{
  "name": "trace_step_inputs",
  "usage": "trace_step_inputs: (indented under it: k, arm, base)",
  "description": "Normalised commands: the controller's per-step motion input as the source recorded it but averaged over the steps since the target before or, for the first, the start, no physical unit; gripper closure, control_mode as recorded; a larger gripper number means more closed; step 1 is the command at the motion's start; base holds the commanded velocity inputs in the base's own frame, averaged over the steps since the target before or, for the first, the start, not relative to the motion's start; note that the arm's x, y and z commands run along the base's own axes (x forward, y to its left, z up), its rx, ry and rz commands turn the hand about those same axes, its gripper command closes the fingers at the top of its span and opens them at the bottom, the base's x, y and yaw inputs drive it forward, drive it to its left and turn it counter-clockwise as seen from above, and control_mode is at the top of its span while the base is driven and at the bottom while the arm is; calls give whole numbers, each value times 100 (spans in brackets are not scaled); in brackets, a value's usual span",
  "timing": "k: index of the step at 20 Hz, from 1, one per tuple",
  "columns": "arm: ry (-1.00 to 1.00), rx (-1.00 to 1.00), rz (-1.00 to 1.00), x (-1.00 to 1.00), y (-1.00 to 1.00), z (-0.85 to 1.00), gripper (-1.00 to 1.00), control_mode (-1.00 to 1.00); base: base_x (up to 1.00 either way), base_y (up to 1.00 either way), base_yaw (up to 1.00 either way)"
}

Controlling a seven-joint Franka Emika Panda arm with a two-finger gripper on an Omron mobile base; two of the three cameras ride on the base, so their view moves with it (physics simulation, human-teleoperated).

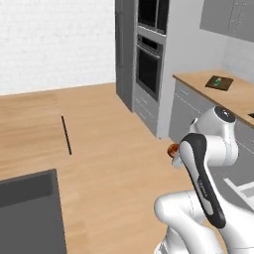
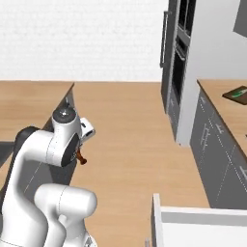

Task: Pick up the knife from the drawer and place it on the cutting board. Then place the meat from the plate to the cutting board.

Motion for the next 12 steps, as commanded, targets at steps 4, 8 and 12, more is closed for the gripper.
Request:
trace_step_inputs:
  k: [4, 8, 12]
  arm:
    - [0, 0, 0, 0, 0, 0, 100, 100]
    - [0, 0, 0, 0, 0, 0, 100, 100]
    - [0, 0, 0, 0, 0, 0, 100, 100]
  base:
    - [100, 0, 0]
    - [100, -14, -14]
    - [100, -8, -49]
